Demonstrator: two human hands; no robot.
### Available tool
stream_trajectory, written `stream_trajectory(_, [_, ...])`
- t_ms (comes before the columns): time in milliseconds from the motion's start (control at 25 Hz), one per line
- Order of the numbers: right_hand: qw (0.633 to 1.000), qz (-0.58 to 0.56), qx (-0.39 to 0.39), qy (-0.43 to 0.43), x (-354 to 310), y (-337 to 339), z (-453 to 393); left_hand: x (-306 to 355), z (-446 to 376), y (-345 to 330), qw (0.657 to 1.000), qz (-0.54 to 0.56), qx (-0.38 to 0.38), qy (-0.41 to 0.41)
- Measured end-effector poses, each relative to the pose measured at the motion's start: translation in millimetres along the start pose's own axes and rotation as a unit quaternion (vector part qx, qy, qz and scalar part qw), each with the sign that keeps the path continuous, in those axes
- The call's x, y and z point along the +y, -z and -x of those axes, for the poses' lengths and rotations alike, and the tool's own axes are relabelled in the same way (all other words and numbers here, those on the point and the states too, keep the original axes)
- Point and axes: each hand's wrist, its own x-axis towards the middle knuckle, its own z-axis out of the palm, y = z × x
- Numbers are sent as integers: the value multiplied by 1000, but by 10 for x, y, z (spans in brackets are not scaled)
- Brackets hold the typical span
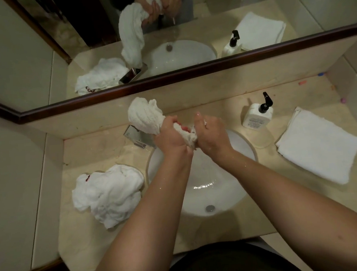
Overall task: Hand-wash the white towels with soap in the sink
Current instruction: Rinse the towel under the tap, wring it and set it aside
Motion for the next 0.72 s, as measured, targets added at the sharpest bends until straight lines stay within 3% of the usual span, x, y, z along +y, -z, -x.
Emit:
stream_trajectory(200, [990, 69, 2, 124, 29, -31, 22, 80, -93, 118, 990, -26, -82, 113])
stream_trajectory(320, [991, 23, 8, 134, 29, -12, 135, 134, -72, 201, 981, -78, -149, 93])
stream_trajectory(560, [994, -70, -63, -46, -90, 91, 350, 302, 85, 379, 947, -184, -257, -49])
stream_trajectory(720, [956, -227, -46, -181, -448, 212, 196, 400, 90, 536, 922, -221, -313, -63])
